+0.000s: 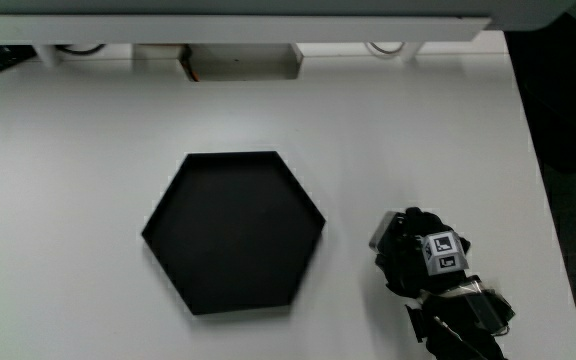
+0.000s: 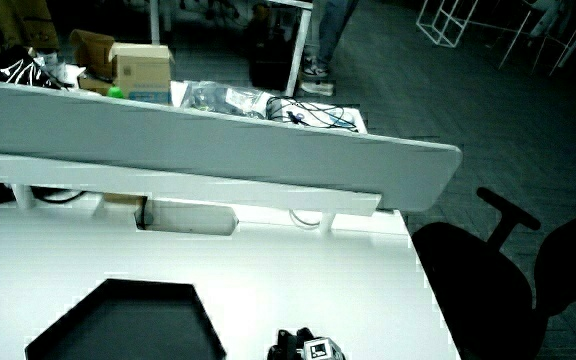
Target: Place speaker on desk
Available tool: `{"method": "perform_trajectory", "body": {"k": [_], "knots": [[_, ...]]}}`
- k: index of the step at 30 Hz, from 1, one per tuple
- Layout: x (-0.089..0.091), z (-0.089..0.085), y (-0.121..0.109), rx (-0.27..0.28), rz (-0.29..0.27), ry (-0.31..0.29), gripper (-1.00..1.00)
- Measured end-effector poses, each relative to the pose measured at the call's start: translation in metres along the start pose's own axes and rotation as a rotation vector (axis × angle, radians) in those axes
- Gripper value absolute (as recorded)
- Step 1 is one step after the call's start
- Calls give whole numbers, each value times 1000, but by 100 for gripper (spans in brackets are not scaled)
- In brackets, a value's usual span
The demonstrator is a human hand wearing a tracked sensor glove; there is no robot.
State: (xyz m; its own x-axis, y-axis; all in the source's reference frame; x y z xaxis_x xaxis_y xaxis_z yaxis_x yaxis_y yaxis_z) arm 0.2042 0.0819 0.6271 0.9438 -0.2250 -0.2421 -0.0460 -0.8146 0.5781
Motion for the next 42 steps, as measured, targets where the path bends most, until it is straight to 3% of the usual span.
{"method": "perform_trajectory", "body": {"k": [1,3,5,8,14,21,25,27,30,33,36,37,39,40,41,42], "knots": [[1,-2,-1,-23,-1,4,0],[0,-23,3,-89,28,-2,0],[-3,-34,4,-130,12,-25,0],[-6,-56,8,-199,9,-2,0],[-18,-81,8,-300,25,-72,0],[-20,-94,7,-361,30,-128,0],[-17,-89,6,-337,28,-142,0],[-20,-91,9,-390,16,-171,0],[-24,-92,11,-422,50,-153,0],[-23,-95,13,-468,37,-149,0],[-19,-104,15,-509,11,-147,-25],[-16,-100,13,-479,-11,-137,-33],[-10,-103,10,-471,-1,-92,-50],[-8,-99,6,-422,8,-57,-58],[-6,-103,5,-419,4,-43,-67],[-4,-97,-1,-361,-28,-36,-75]]}}
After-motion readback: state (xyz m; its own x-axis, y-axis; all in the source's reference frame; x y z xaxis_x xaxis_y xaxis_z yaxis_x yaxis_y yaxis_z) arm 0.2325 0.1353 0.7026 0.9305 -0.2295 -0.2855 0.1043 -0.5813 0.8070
